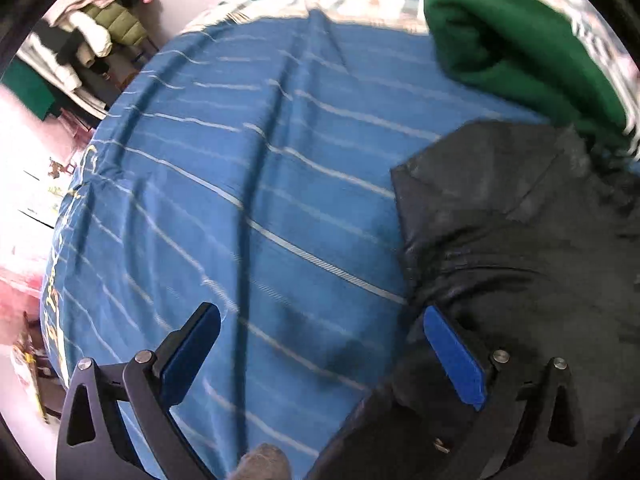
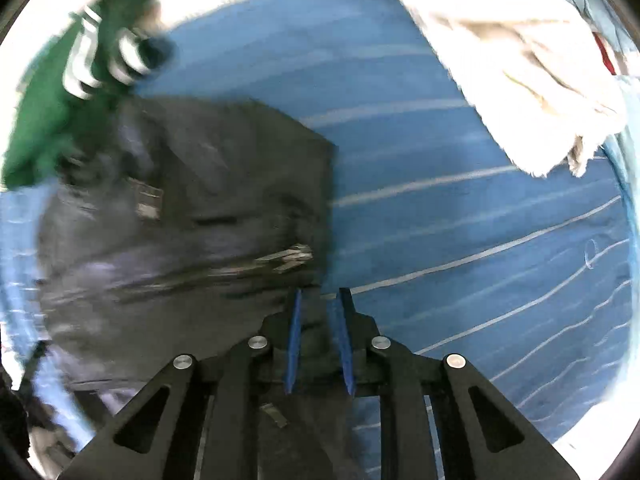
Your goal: Fold large clothes
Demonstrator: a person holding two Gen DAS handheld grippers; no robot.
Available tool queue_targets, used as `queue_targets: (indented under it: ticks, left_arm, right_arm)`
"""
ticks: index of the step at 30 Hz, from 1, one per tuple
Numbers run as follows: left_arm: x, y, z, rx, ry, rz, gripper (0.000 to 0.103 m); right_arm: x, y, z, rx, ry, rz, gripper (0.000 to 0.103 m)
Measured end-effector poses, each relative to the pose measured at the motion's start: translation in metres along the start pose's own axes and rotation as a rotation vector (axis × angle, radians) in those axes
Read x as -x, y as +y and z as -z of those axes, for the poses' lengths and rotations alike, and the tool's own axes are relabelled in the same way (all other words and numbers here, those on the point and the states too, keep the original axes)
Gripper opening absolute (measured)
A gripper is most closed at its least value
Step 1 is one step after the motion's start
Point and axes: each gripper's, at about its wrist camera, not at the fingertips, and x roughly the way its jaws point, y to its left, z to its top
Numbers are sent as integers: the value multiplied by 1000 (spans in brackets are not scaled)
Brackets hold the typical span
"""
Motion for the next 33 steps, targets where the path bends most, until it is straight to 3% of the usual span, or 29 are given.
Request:
queue_targets:
  ticks: [2,4,5,6,9,13,16,18,21,22,23,26,30,33]
  left_arm:
    - [7,-3,2,-6,-19,0,103]
    - [-7,-10,9,-57,-22,-64,103]
    - [-23,-12,12,-78,13,-100,103]
    - [-45,-10,20,-80,72,-84,103]
    - [-53,3,25,-15,90,-17,103]
    - [-22,6,19,-31,46,-85,103]
    - [15,6,17,1,-23,-56,103]
    - [22,-1,18,-11,-43,-103,103]
    - [8,-7,19,-29,-8,-153,103]
    - [2,-4,19,-24,10,-152,103]
    - [-3,1,21,-11,30,-152,103]
    - [1,13,27,-3,25,-183,103]
    - [6,29,42,5,30,-213,103]
    - [13,40,54,31,34,-215,103]
  right_arm:
    - [-6,12,6,58,36,-74,19]
    - [-32,22,23,83,113,-102,19]
    - [-54,23,29,79,172,-72,19]
    - [-71,21,31,75,209,-56,16]
    - [-91,21,33,78,215,-57,14]
    - [-60,49,26,144,193,23,18]
    - [-31,81,30,192,151,-67,18]
    - [-29,114,35,197,163,-181,18]
    - [-54,178,55,228,215,-369,18]
    - [-65,194,59,236,218,-391,18]
    - [-82,211,64,247,224,-385,18]
    - [-133,232,74,315,256,-230,19]
    - [-111,222,65,280,297,-276,19]
    - [-59,177,53,275,171,-203,19]
